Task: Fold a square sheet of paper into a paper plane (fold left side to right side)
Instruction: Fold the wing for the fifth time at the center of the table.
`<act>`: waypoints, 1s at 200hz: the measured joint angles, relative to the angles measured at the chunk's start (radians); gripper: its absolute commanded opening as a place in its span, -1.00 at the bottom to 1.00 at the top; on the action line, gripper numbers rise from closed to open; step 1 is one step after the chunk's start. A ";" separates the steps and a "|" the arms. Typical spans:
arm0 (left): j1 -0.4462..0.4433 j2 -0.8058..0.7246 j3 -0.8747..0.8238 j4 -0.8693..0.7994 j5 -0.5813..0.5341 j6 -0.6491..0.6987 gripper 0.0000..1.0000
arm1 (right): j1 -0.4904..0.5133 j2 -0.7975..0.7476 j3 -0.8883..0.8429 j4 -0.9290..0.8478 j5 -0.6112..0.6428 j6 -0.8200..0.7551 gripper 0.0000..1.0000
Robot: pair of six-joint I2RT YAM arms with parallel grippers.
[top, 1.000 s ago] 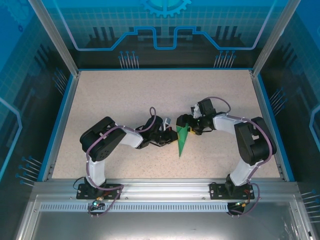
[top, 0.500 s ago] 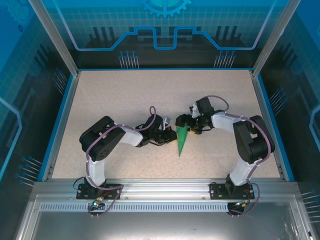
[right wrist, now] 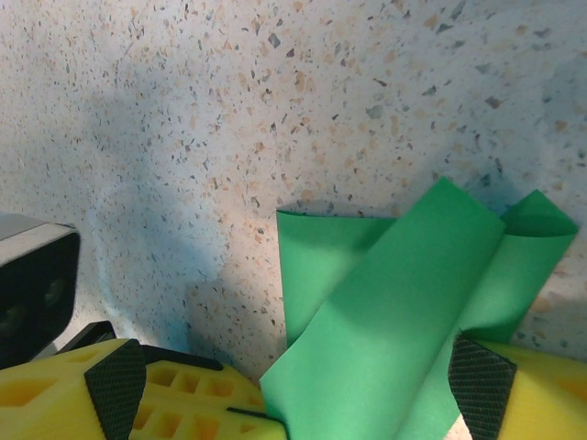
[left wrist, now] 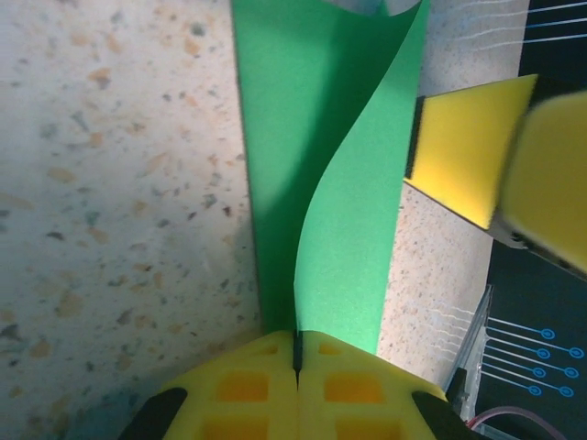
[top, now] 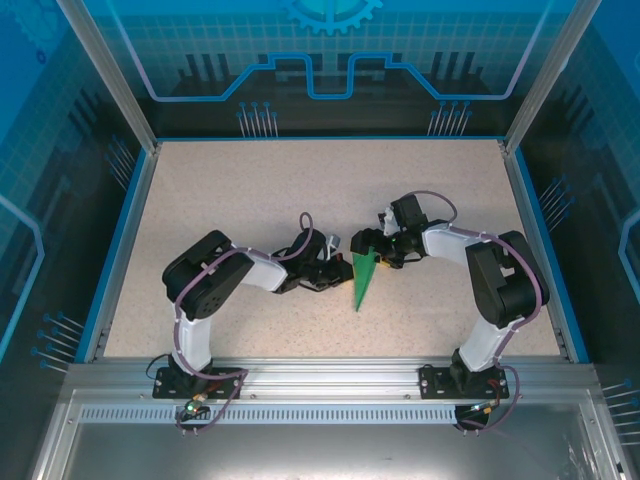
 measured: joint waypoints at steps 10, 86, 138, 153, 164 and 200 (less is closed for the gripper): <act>0.002 0.002 0.002 0.001 0.005 0.000 -1.00 | 0.000 -0.002 0.000 0.001 0.000 0.000 0.83; 0.006 0.011 0.001 0.019 0.023 -0.002 -1.00 | -0.031 -0.181 -0.025 -0.034 0.029 -0.002 0.22; 0.006 0.012 0.002 0.019 0.023 -0.004 -1.00 | 0.000 -0.151 -0.083 -0.003 -0.013 0.013 -0.70; 0.006 0.012 0.002 0.019 0.024 -0.004 -1.00 | 0.018 -0.120 -0.082 0.004 -0.021 0.011 -0.72; 0.006 0.012 0.002 0.019 0.025 -0.004 -1.00 | 0.027 -0.102 -0.081 0.005 -0.023 0.011 -0.75; 0.006 0.012 0.002 0.019 0.026 -0.004 -1.00 | 0.033 -0.063 -0.069 0.002 -0.012 0.003 -0.74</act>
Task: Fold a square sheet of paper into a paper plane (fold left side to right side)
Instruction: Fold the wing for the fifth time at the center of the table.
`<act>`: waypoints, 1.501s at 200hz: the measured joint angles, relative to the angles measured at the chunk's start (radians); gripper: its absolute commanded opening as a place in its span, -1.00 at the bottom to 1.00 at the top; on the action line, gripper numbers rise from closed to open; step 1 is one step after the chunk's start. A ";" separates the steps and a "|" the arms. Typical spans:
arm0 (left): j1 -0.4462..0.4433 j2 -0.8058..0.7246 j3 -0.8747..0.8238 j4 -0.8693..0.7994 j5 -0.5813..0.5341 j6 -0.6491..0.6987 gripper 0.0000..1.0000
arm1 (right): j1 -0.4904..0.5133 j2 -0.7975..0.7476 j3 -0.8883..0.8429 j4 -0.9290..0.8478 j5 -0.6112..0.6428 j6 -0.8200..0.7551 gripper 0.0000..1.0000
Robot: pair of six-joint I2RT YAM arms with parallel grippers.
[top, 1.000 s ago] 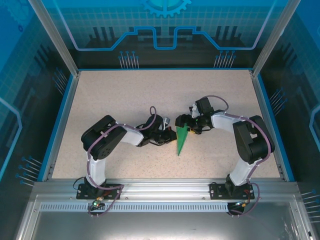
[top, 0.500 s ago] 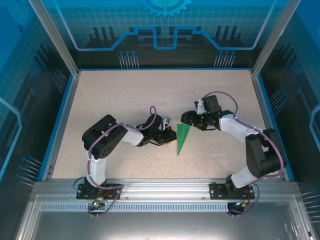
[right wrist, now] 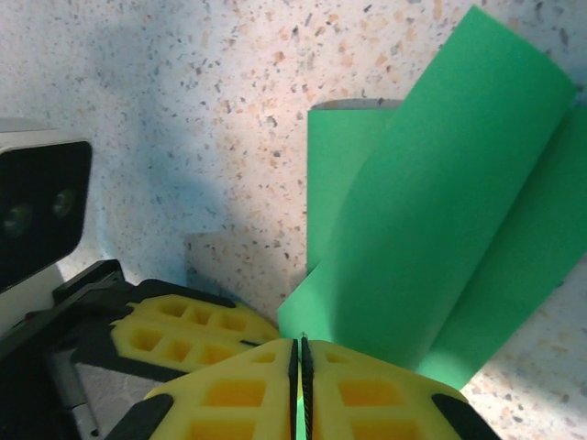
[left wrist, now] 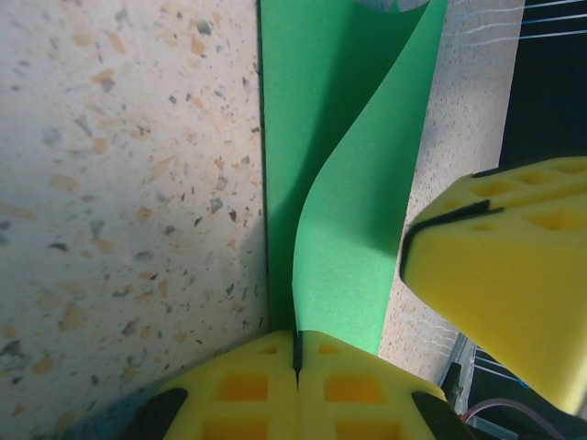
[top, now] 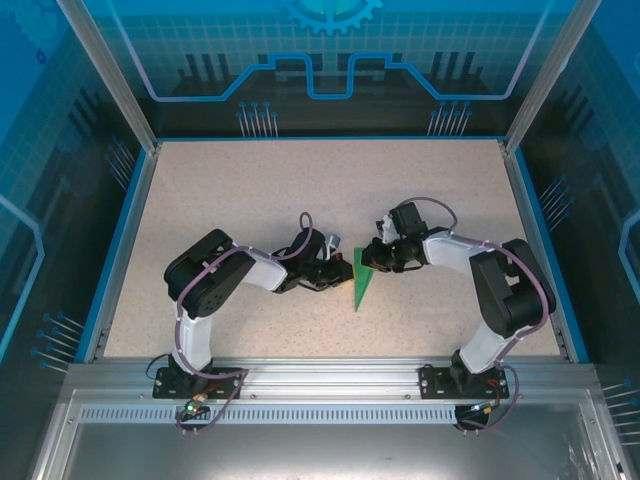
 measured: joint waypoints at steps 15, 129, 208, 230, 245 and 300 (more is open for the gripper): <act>0.000 0.000 0.000 0.000 0.000 0.000 -1.00 | 0.000 0.008 0.003 -0.006 0.014 -0.006 -0.74; 0.000 0.000 0.000 -0.001 0.000 0.000 -1.00 | 0.000 0.051 0.056 -0.080 0.100 -0.070 -0.73; 0.005 0.009 0.008 -0.001 0.019 0.000 -1.00 | -0.002 0.053 0.055 -0.097 0.122 -0.071 -0.73; 0.005 0.013 0.011 0.000 0.024 0.000 -1.00 | -0.003 0.063 0.054 -0.096 0.126 -0.071 -0.73; 0.005 0.015 0.014 0.000 0.027 0.000 -1.00 | -0.007 0.074 0.054 -0.095 0.124 -0.071 -0.73; 0.006 0.016 0.015 0.000 0.030 -0.001 -0.86 | -0.012 0.075 0.048 -0.092 0.121 -0.071 -0.75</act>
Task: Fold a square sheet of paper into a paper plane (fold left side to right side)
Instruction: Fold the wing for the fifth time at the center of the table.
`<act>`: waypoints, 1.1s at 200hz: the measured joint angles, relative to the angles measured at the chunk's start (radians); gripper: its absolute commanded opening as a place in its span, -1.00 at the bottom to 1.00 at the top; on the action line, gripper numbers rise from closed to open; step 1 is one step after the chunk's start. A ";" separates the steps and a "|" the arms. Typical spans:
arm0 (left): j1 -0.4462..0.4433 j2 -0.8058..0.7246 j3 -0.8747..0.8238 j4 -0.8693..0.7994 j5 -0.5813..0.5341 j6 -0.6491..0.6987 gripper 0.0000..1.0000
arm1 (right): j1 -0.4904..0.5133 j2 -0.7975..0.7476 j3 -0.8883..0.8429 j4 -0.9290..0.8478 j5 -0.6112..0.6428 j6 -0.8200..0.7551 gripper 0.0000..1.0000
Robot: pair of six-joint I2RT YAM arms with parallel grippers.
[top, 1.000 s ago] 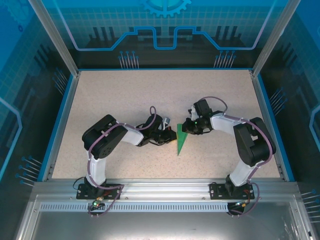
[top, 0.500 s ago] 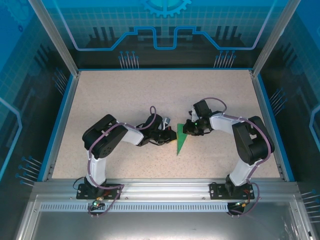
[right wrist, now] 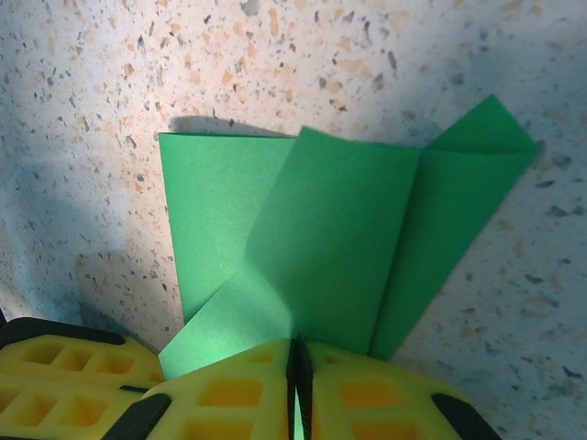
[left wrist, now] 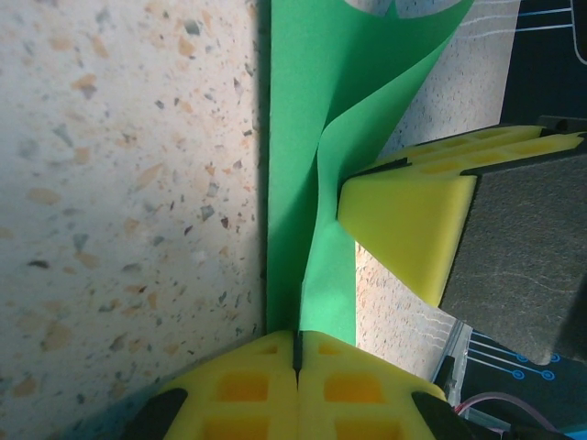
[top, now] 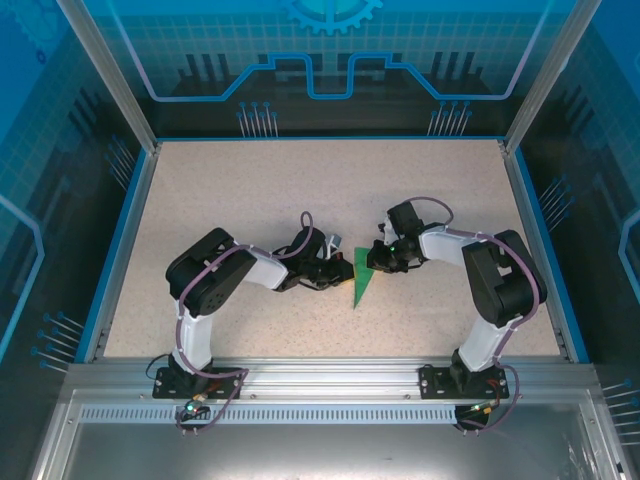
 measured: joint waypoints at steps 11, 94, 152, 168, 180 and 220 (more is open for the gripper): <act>0.000 -0.002 0.000 0.000 0.000 0.001 -0.79 | -0.002 0.000 -0.001 0.001 -0.001 0.000 -0.77; -0.005 -0.257 -0.055 -0.100 -0.026 0.035 -0.61 | -0.004 -0.005 -0.013 0.017 -0.007 0.000 -0.79; -0.085 -0.217 -0.035 -0.093 0.045 0.007 -0.63 | -0.008 -0.005 -0.014 0.019 -0.015 0.000 -0.79; -0.106 -0.173 -0.010 -0.095 0.063 -0.001 -0.64 | -0.008 -0.005 -0.014 0.019 -0.016 0.000 -0.79; -0.113 -0.150 0.004 -0.096 0.065 -0.003 -0.64 | -0.008 -0.005 -0.014 0.019 -0.016 0.000 -0.79; -0.112 -0.140 0.007 -0.114 0.062 -0.002 -0.64 | -0.008 -0.005 -0.014 0.019 -0.016 0.000 -0.79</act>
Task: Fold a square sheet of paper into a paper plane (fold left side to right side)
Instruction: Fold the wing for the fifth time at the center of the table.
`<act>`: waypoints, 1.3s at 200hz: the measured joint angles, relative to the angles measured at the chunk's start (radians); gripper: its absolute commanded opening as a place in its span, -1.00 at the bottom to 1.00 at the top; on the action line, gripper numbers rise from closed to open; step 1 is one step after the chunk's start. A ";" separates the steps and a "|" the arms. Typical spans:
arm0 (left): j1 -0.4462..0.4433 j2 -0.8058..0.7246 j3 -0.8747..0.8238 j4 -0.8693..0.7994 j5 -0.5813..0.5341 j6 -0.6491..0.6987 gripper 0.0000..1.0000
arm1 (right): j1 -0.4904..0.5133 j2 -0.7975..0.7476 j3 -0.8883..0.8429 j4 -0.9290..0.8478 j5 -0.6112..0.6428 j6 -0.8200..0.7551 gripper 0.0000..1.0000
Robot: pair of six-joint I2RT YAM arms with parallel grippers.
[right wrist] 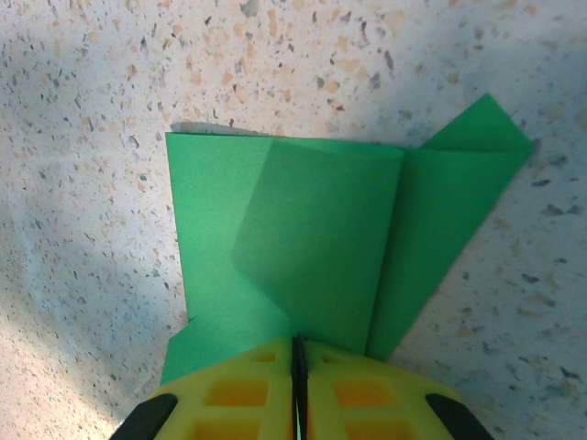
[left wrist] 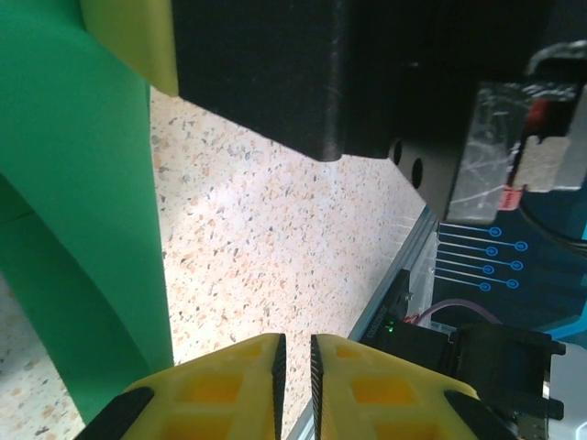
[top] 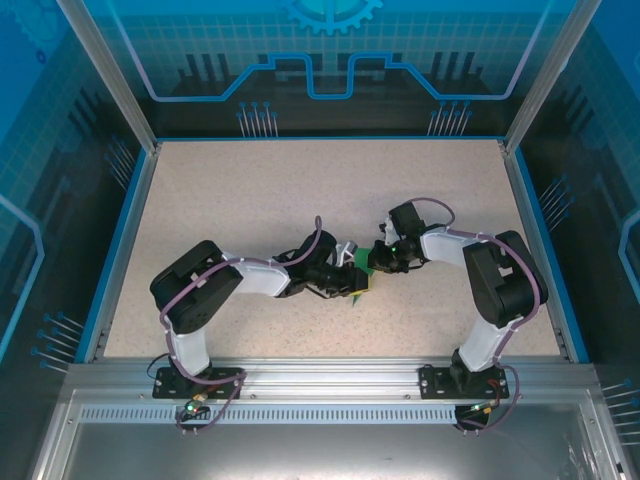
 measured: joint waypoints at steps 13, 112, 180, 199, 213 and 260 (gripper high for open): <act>0.000 0.005 0.000 -0.008 -0.002 0.000 -0.64 | 0.000 0.000 0.000 0.000 0.000 0.000 -0.79; 0.000 0.046 0.000 -0.023 -0.018 0.002 -0.64 | 0.000 0.000 0.000 -0.001 0.000 -0.003 -0.79; 0.000 0.061 -0.002 -0.037 -0.026 0.002 -0.65 | 0.000 0.000 0.000 -0.001 0.000 -0.008 -0.78; 0.000 0.066 -0.002 -0.038 -0.026 0.002 -0.65 | 0.000 -0.002 0.000 -0.005 0.001 -0.009 -0.78; 0.000 0.071 -0.002 -0.039 -0.029 0.002 -0.65 | 0.000 -0.003 0.000 -0.005 0.001 -0.011 -0.78; -0.001 0.078 -0.001 -0.064 -0.036 0.003 -0.71 | 0.000 -0.035 -0.017 -0.016 0.000 -0.025 -0.78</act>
